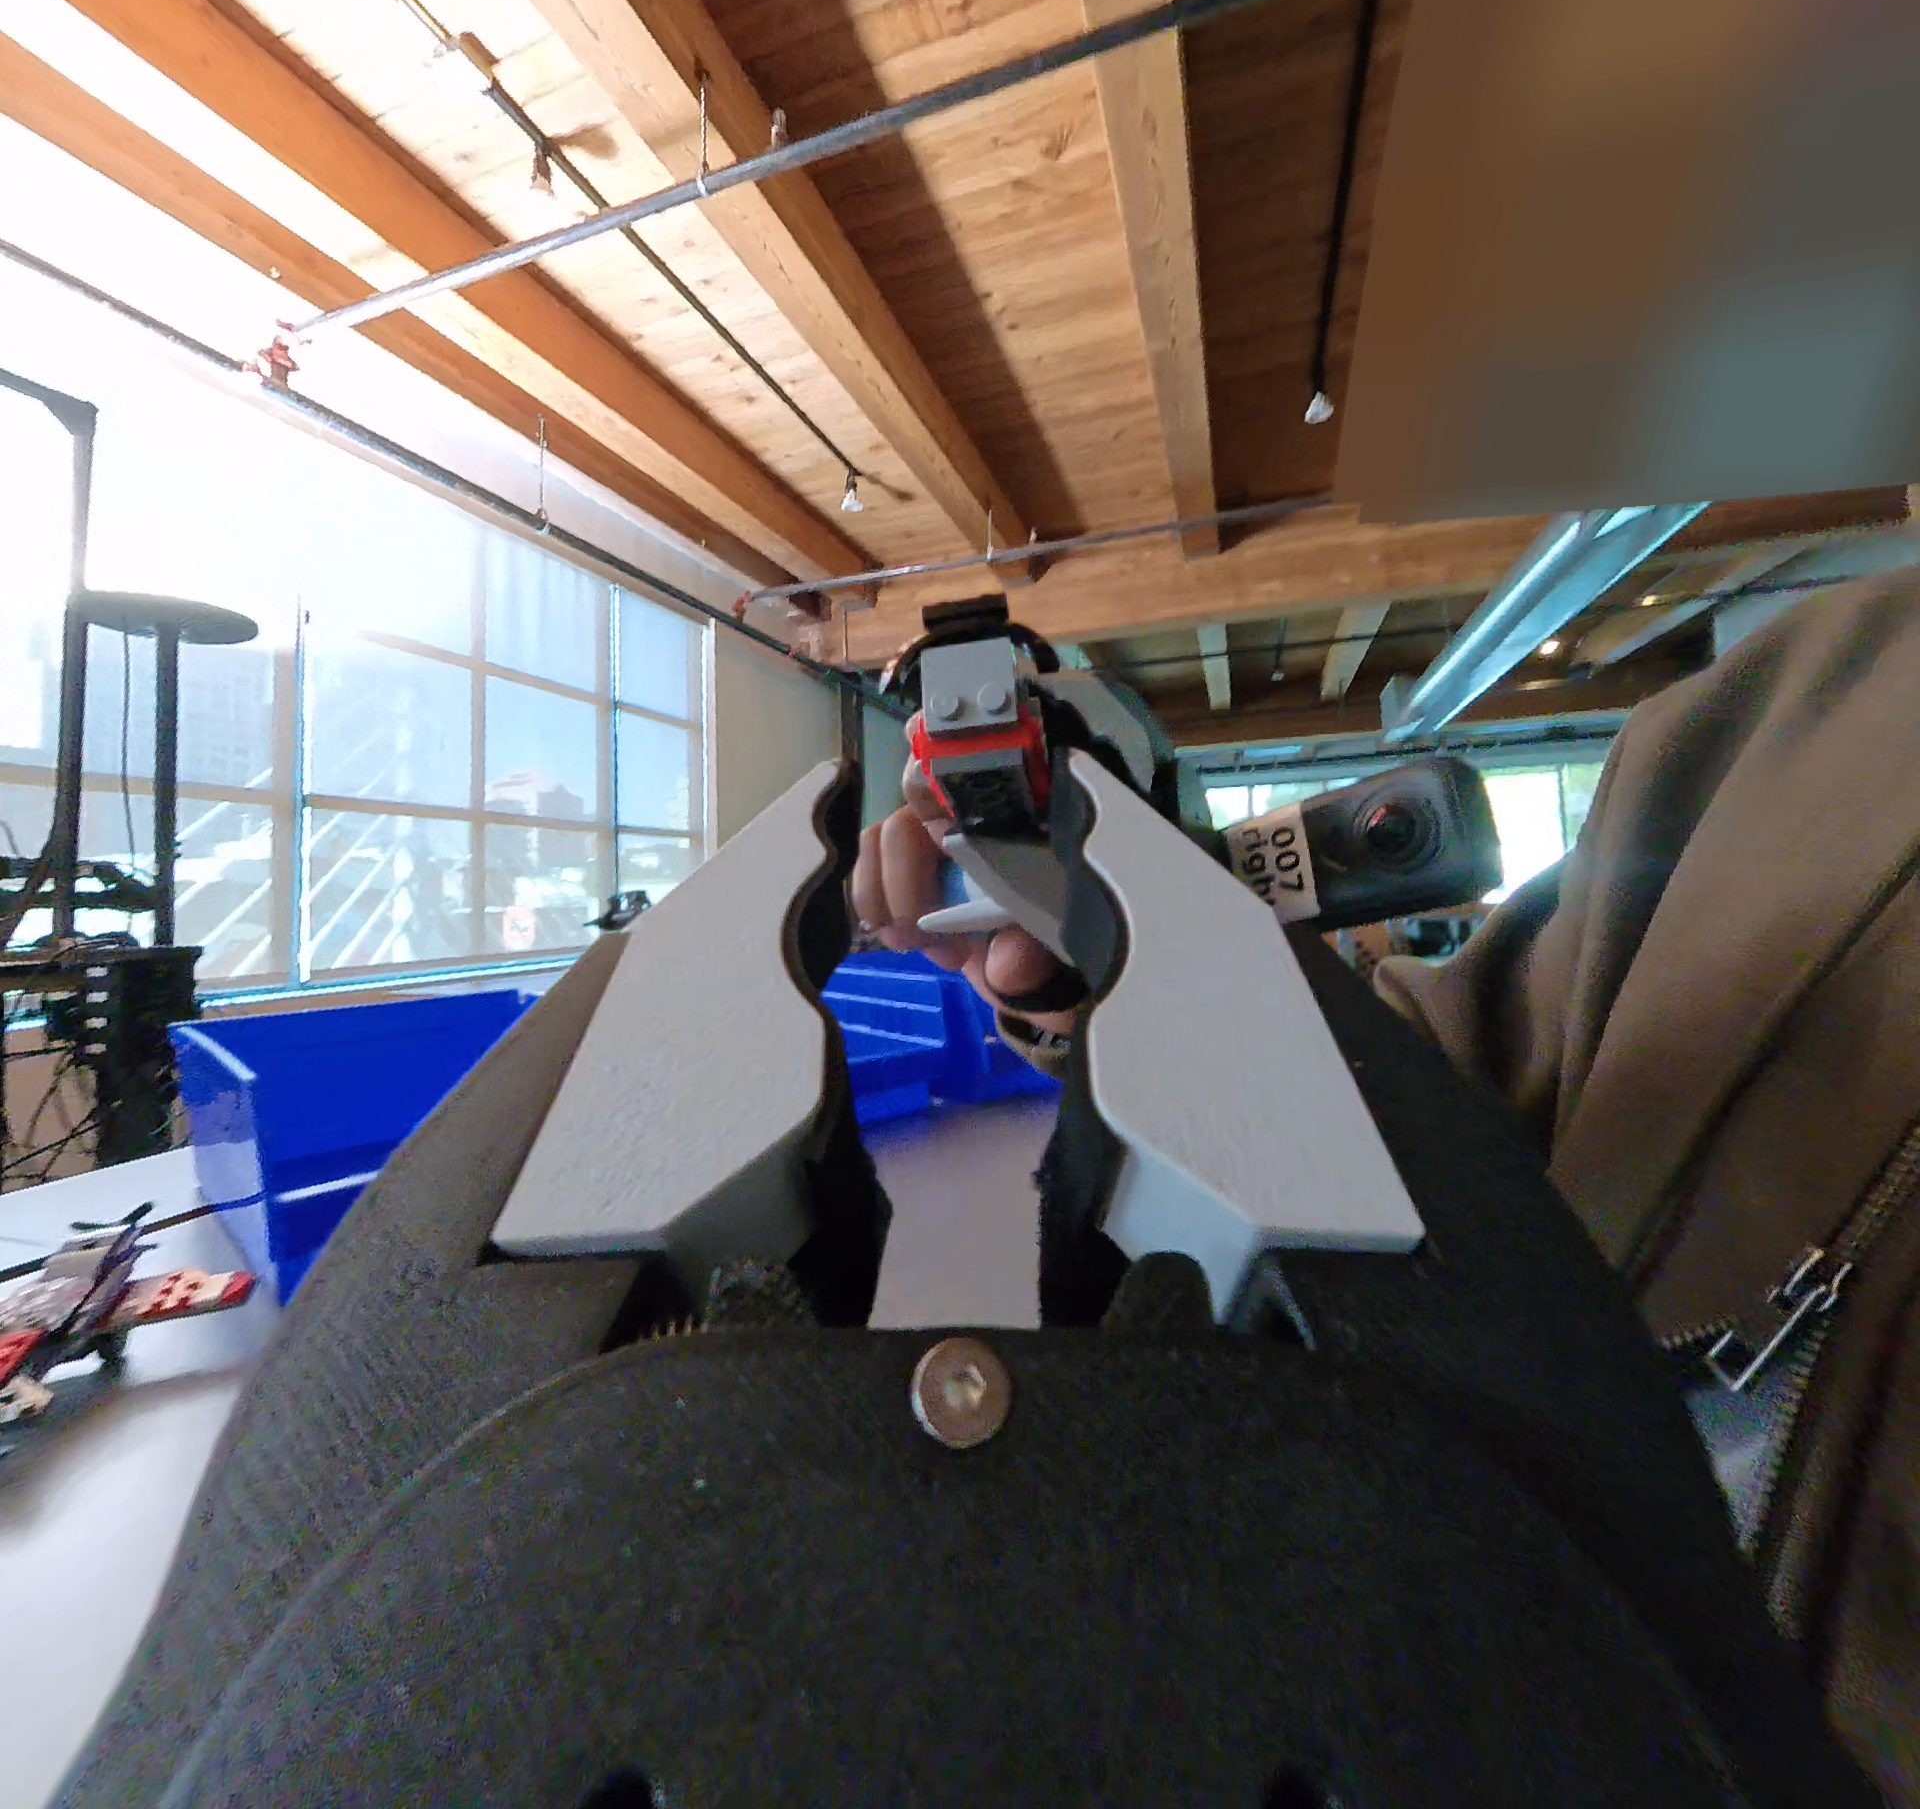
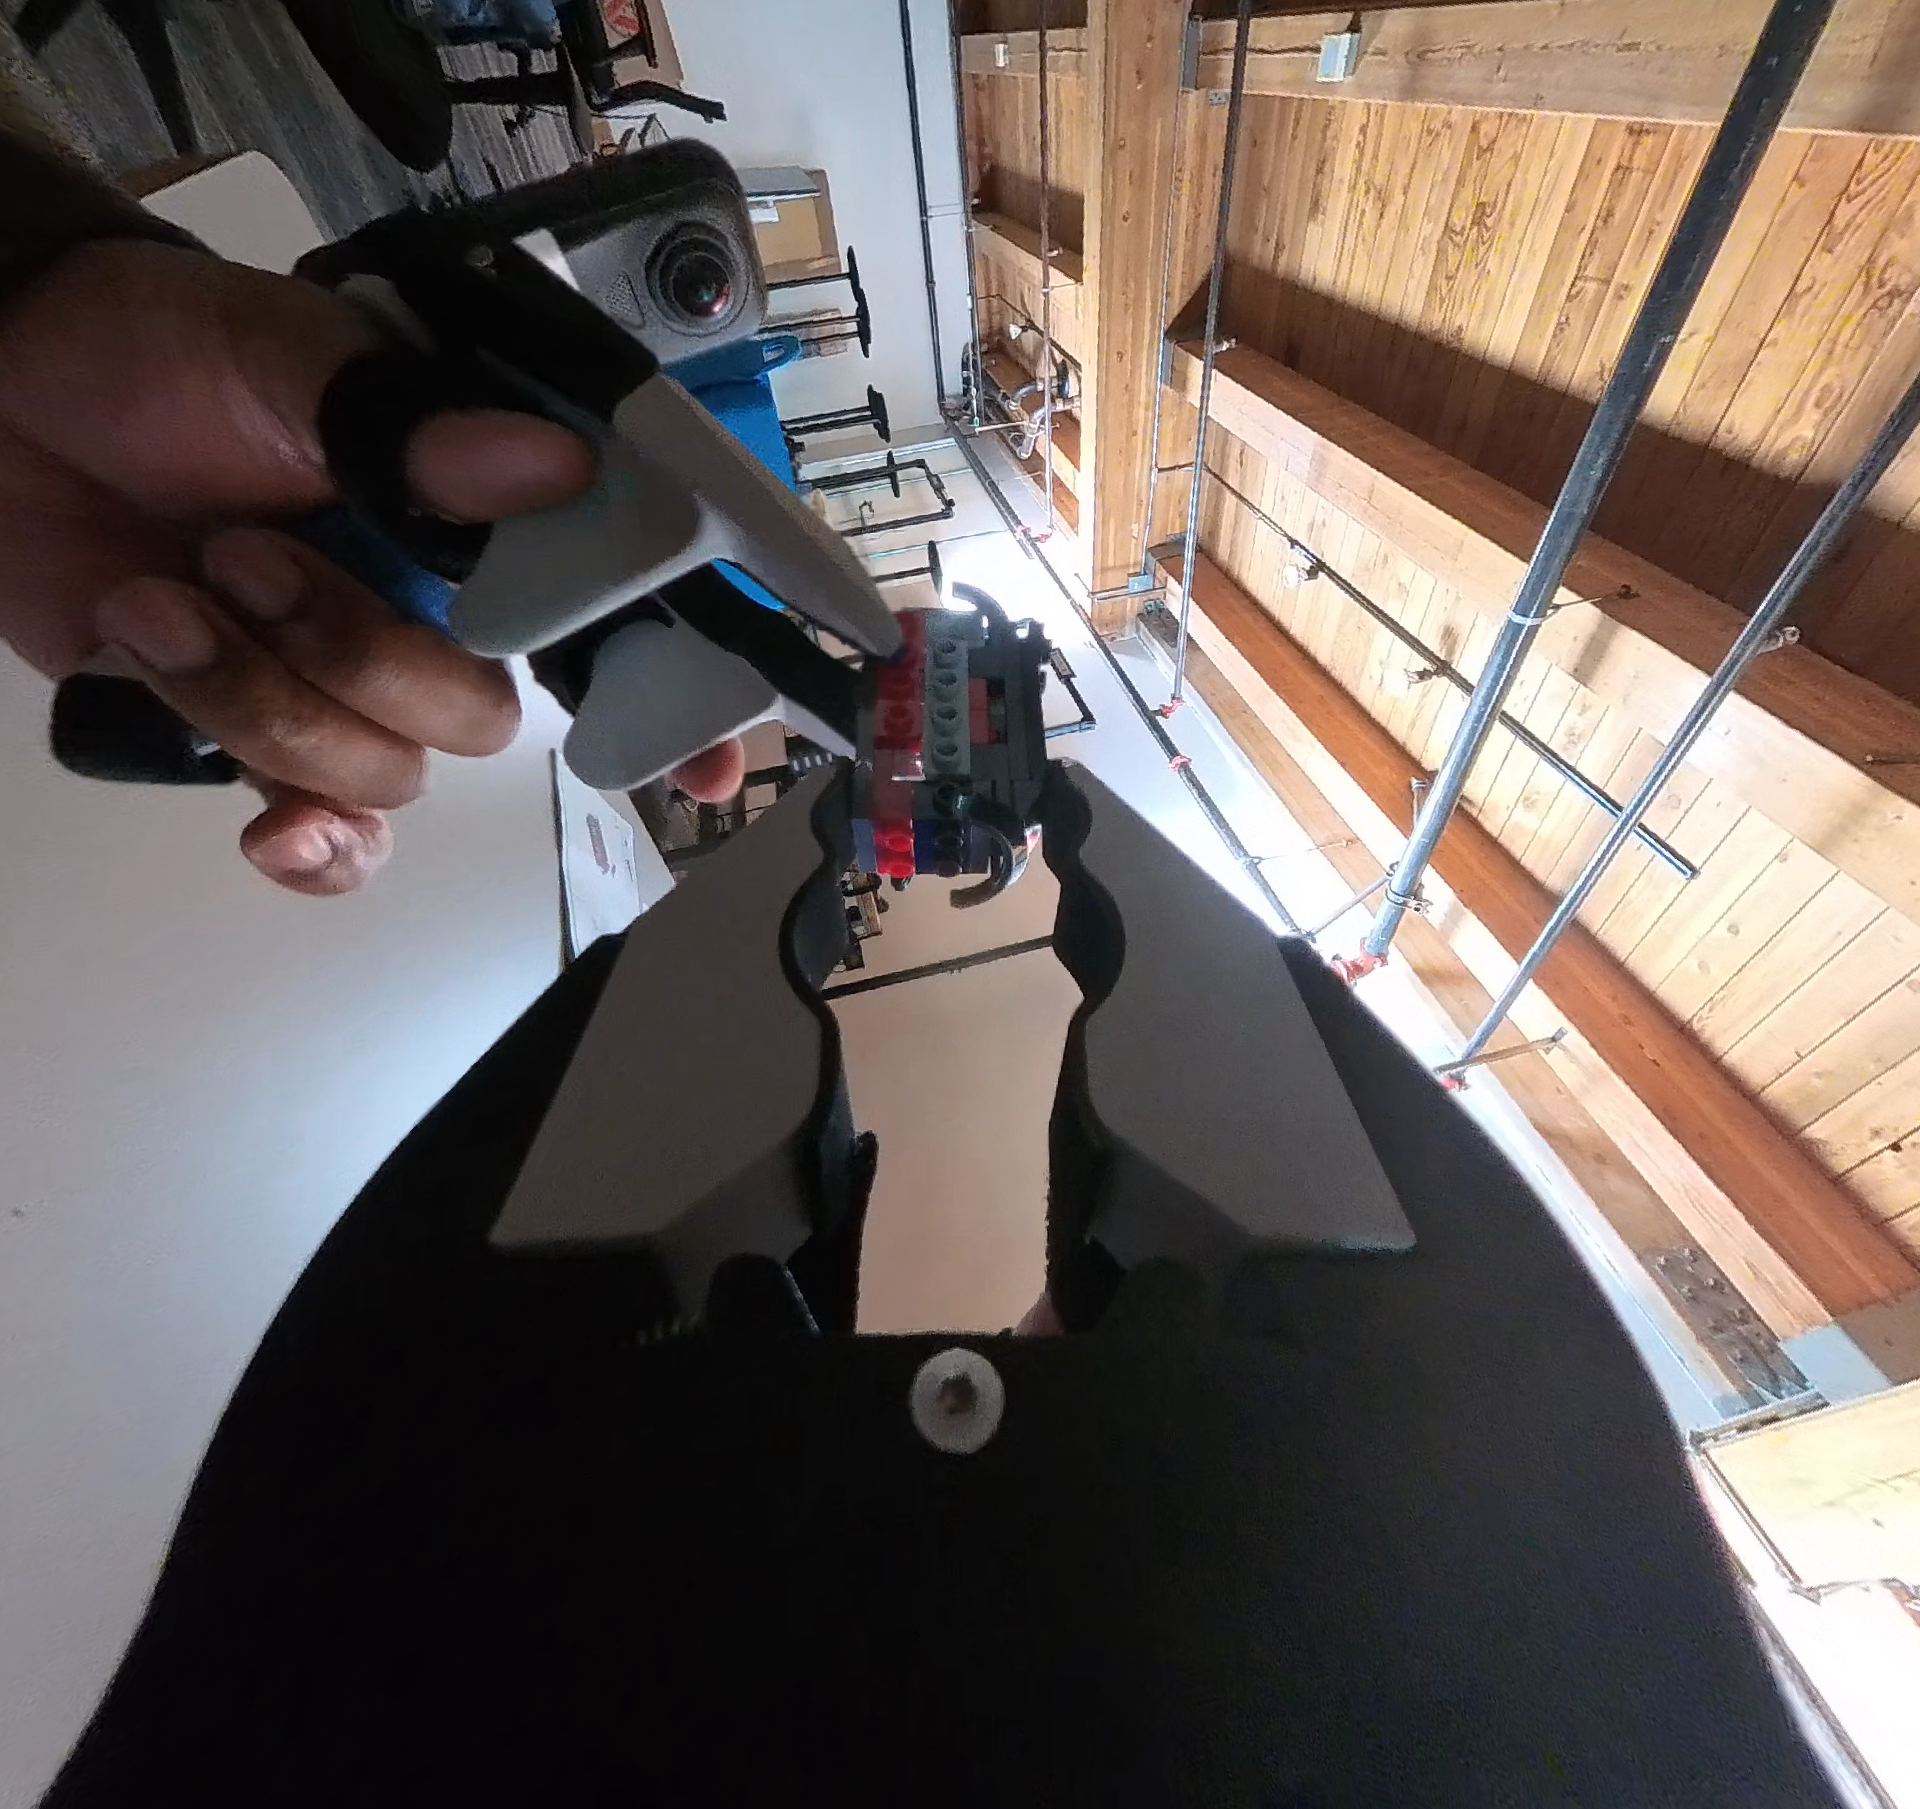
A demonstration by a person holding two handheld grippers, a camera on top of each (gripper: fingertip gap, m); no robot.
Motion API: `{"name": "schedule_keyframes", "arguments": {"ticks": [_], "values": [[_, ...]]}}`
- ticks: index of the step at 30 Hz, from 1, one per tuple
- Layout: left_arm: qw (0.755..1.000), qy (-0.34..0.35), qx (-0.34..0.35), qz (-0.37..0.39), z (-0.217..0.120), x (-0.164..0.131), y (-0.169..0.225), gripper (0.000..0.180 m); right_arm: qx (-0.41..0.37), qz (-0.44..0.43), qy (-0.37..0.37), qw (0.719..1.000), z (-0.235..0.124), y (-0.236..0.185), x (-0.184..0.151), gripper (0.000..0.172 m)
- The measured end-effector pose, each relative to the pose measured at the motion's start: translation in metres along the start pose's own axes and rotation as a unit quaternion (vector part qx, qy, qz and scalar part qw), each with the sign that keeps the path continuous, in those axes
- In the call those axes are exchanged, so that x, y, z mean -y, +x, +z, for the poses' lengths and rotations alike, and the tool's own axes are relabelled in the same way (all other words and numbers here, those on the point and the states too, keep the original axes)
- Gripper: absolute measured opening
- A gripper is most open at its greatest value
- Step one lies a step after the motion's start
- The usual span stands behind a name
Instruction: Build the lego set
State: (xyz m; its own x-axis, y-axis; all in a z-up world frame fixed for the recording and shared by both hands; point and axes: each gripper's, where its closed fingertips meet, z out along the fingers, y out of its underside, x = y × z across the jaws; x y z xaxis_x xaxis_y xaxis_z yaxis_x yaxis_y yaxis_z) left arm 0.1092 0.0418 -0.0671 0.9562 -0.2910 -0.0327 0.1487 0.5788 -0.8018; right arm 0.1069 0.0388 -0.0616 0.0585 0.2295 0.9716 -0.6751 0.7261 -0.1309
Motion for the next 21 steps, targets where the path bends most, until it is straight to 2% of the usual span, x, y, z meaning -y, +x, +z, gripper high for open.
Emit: {"name": "schedule_keyframes", "arguments": {"ticks": [5, 8, 11, 14, 21], "values": [[0.997, -0.04, 0.011, 0.069, -0.007, 0.005, -0.005, 0.056, 0.014, 0.015, -0.001, 1.0, -0.009, 0.005, -0.004, 0.037], [0.985, -0.074, 0.014, 0.153, -0.004, 0.013, -0.003, 0.069, 0.04, 0.028, -0.003, 0.999, -0.015, 0.005, -0.005, 0.037], [0.947, -0.155, 0.002, 0.283, 0.0, 0.005, -0.005, 0.074, 0.068, 0.045, -0.004, 0.997, -0.022, 0.007, -0.007, 0.037], [0.898, -0.195, -0.038, 0.391, 0.004, 0.002, -0.005, 0.072, 0.082, 0.055, -0.005, 0.995, -0.03, 0.011, -0.01, 0.038], [0.818, -0.252, -0.14, 0.498, 0.03, -0.006, 0.005, 0.07, 0.102, 0.056, -0.007, 0.993, -0.041, 0.014, -0.008, 0.038]]}}
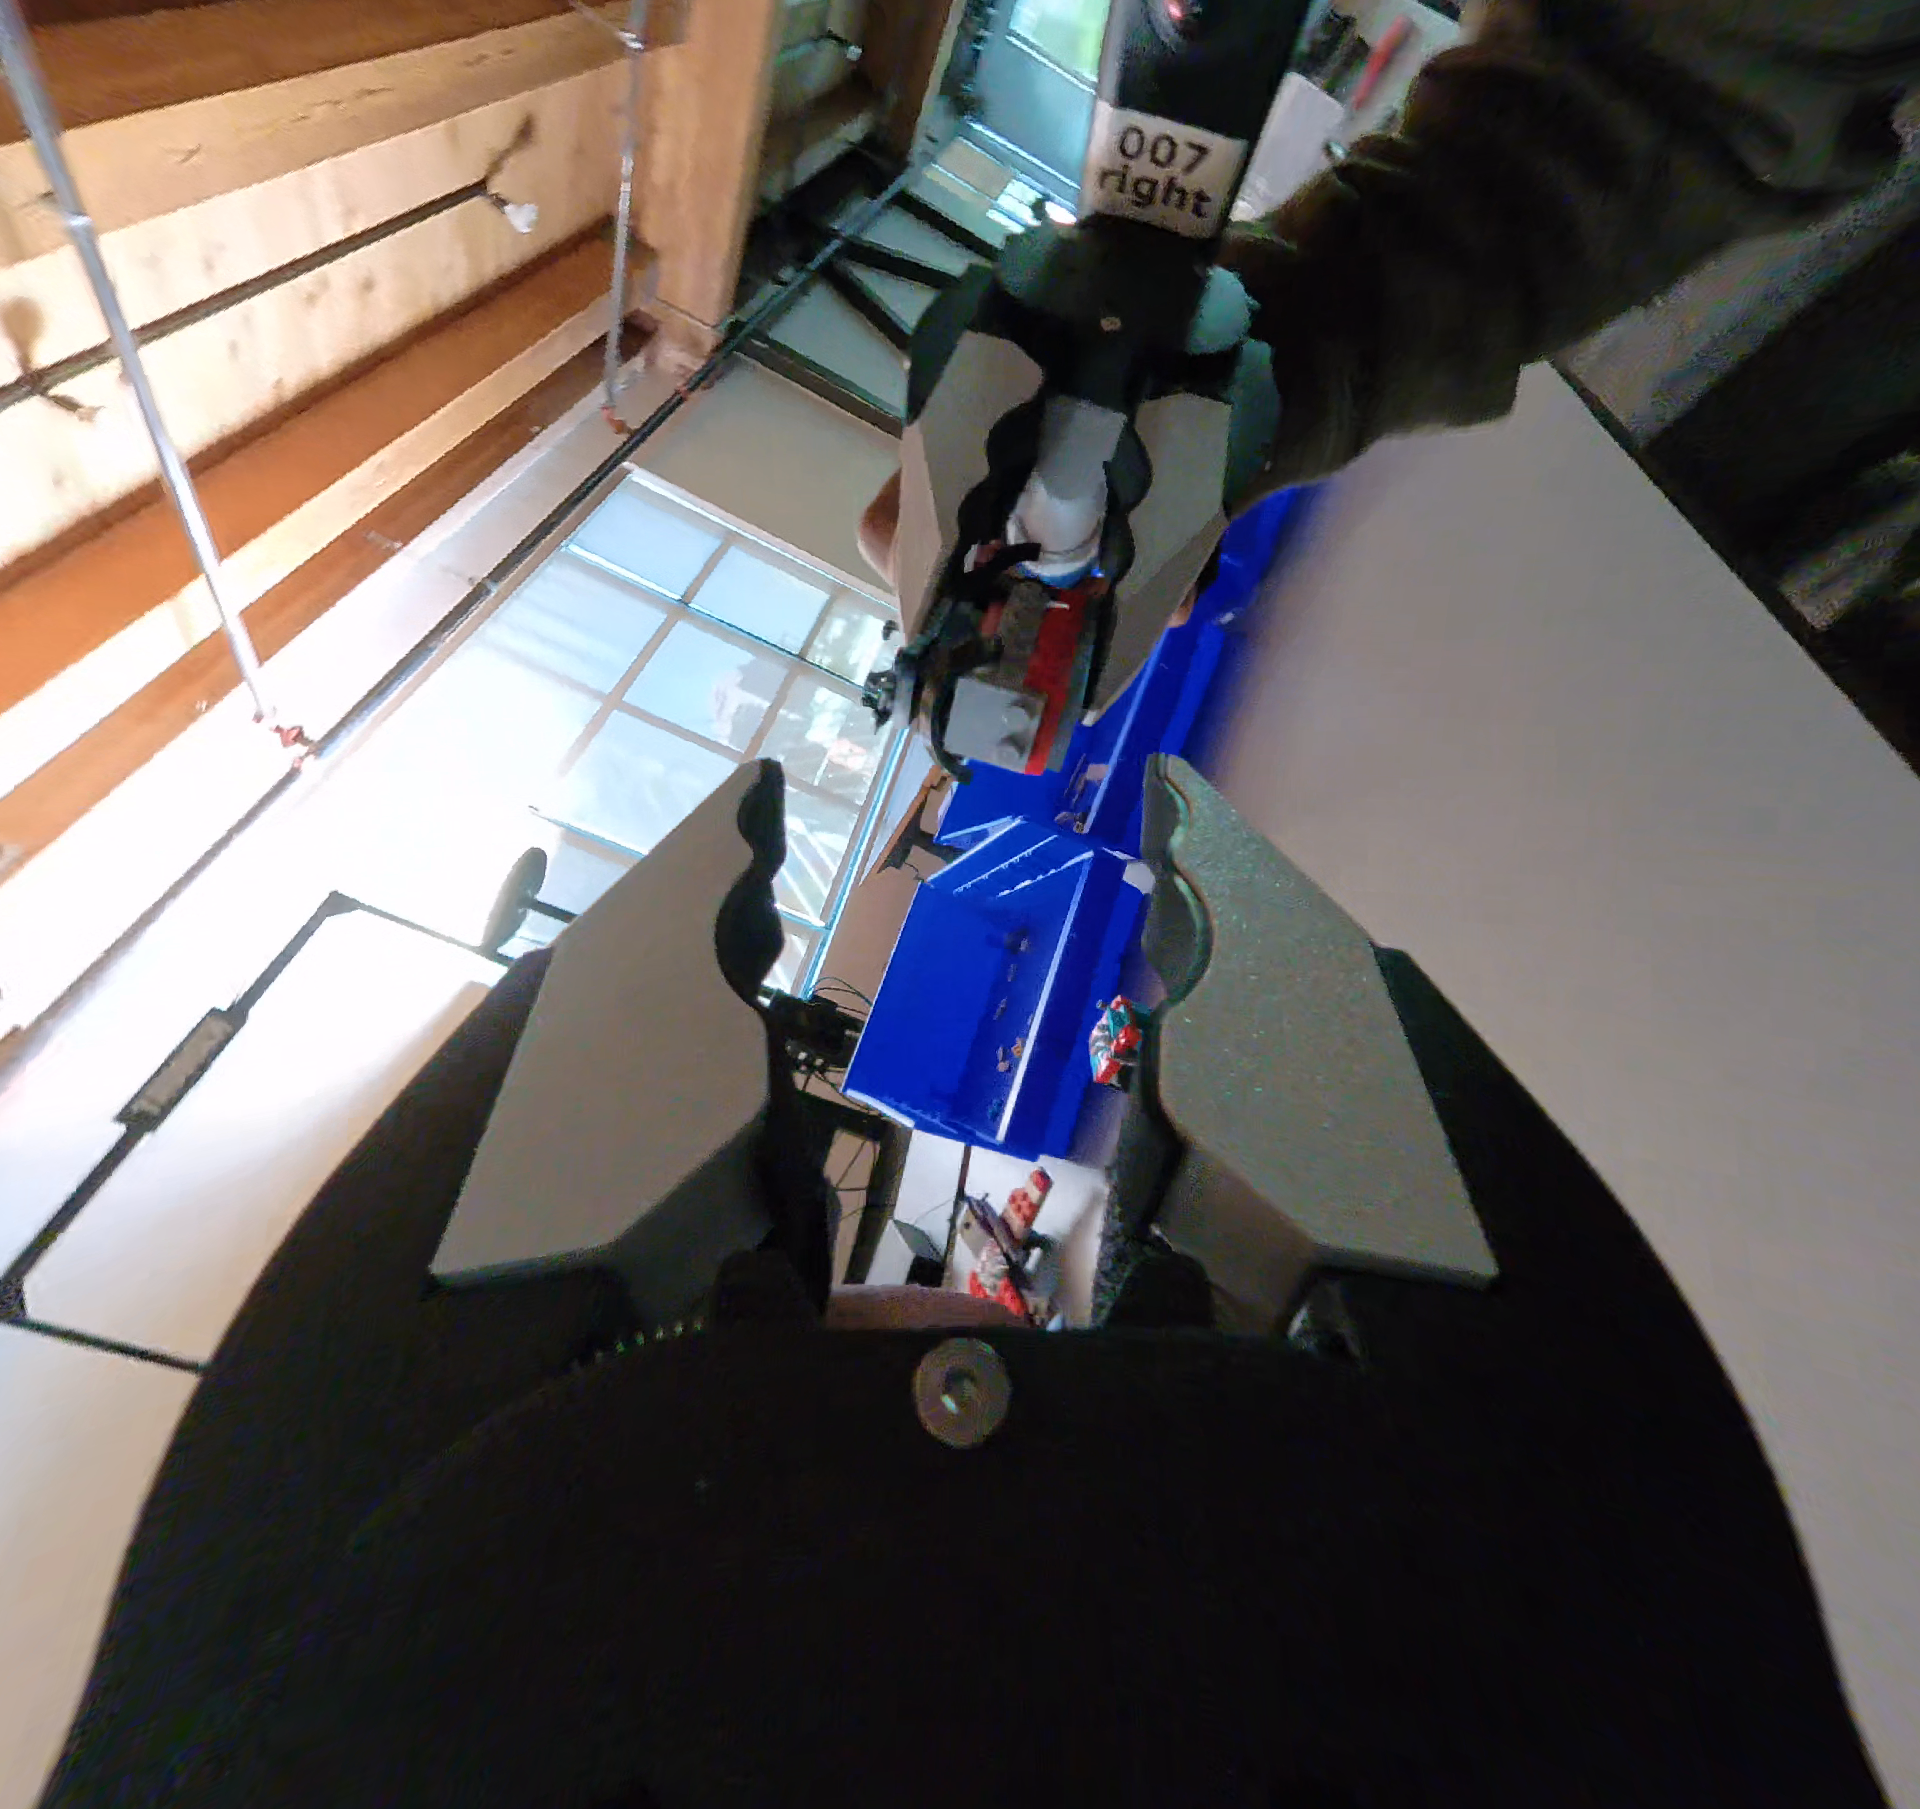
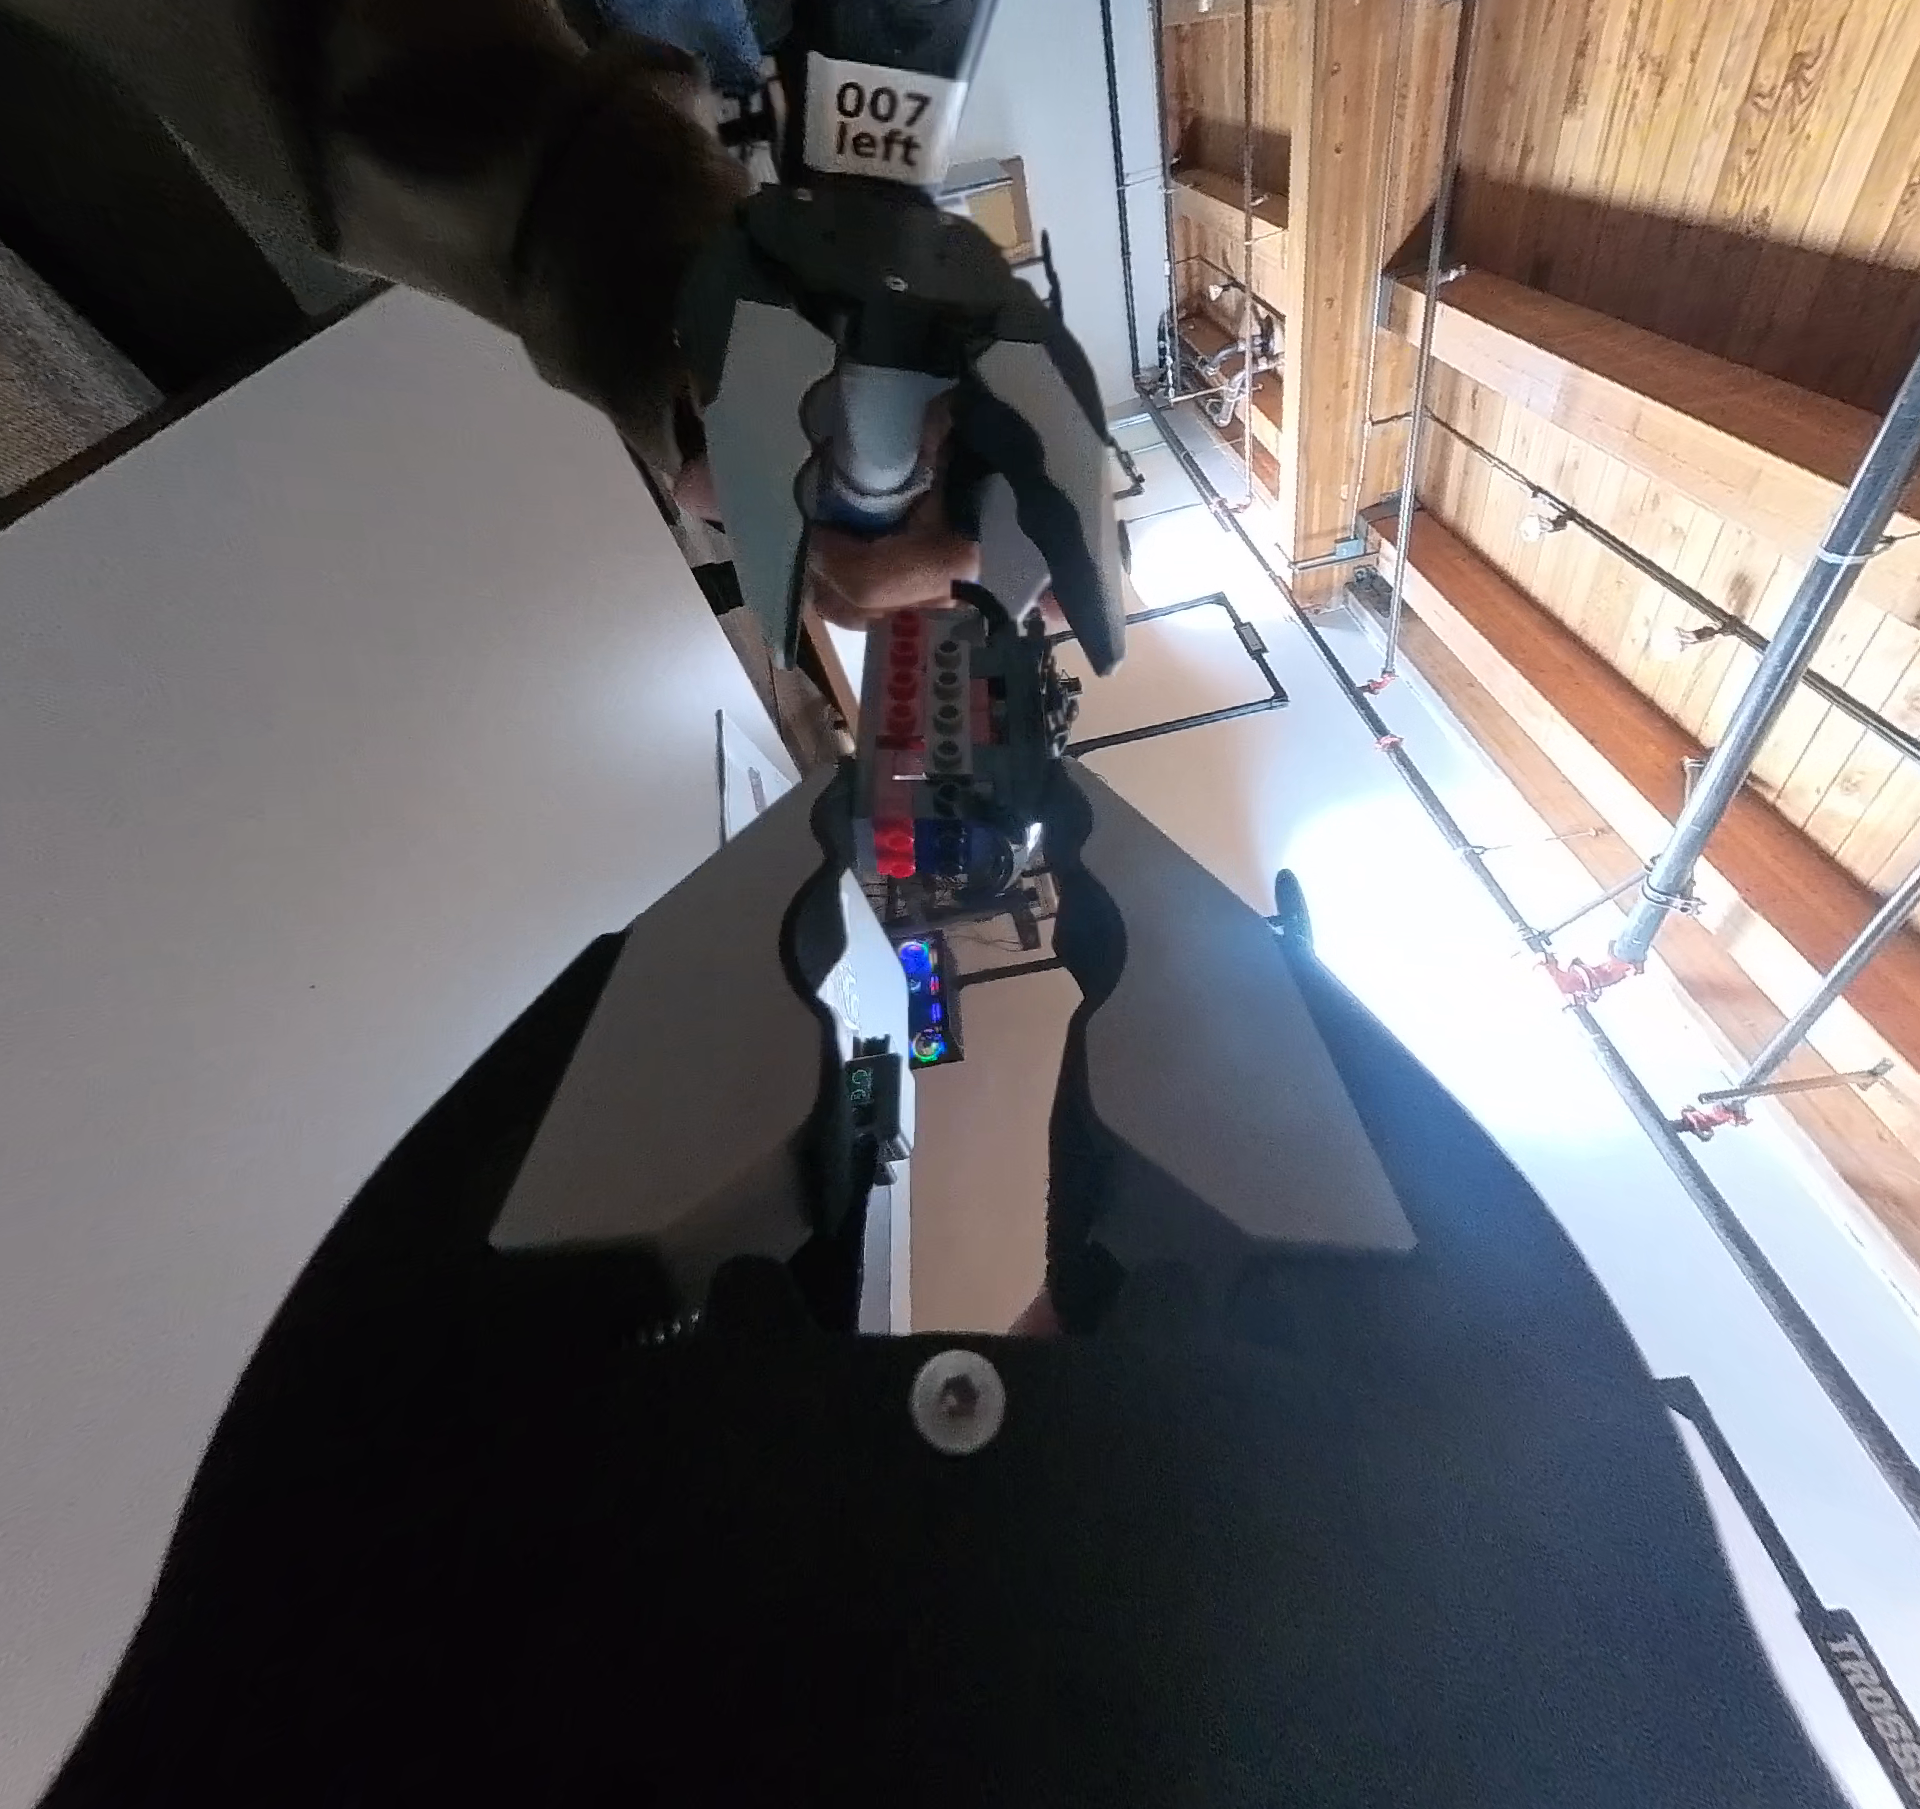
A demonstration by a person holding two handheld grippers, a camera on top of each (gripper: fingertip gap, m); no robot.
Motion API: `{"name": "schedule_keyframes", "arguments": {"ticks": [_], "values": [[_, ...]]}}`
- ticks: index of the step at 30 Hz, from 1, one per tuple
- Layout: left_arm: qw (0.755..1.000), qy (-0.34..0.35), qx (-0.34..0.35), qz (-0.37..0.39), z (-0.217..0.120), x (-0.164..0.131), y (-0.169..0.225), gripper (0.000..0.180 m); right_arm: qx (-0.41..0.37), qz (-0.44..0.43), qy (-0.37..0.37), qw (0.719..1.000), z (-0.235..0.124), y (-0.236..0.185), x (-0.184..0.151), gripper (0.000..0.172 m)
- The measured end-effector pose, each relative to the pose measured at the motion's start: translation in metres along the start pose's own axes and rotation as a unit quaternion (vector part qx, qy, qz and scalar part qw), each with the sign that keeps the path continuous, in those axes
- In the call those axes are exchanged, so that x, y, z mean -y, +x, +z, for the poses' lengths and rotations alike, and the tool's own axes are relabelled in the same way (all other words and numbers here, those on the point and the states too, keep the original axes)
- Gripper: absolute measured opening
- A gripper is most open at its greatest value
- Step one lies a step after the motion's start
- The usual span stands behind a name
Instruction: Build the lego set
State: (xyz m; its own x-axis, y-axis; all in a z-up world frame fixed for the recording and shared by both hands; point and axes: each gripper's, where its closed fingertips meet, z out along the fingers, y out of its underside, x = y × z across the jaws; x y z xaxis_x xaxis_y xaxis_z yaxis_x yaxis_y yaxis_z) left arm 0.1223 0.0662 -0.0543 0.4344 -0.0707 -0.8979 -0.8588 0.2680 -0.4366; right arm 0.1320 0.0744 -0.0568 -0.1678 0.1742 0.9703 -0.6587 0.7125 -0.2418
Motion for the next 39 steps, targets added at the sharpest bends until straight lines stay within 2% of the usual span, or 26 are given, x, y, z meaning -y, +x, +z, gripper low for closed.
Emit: {"name": "schedule_keyframes", "arguments": {"ticks": [5, 16, 39], "values": [[0.999, 0.006, -0.031, 0.042, 0.012, 0.012, 0.0, 0.068, 0.003, -0.004, 0.003, 1.0, -0.004, 0.003, 0.003, 0.038], [0.996, 0.008, -0.068, 0.063, 0.02, 0.031, 0.004, 0.052, 0.003, -0.011, 0.007, 1.0, -0.01, 0.005, 0.011, 0.038], [0.996, 0.01, -0.037, 0.084, 0.021, 0.035, -0.001, 0.044, -0.006, -0.008, 0.014, 1.0, -0.011, 0.014, 0.017, 0.038]]}}
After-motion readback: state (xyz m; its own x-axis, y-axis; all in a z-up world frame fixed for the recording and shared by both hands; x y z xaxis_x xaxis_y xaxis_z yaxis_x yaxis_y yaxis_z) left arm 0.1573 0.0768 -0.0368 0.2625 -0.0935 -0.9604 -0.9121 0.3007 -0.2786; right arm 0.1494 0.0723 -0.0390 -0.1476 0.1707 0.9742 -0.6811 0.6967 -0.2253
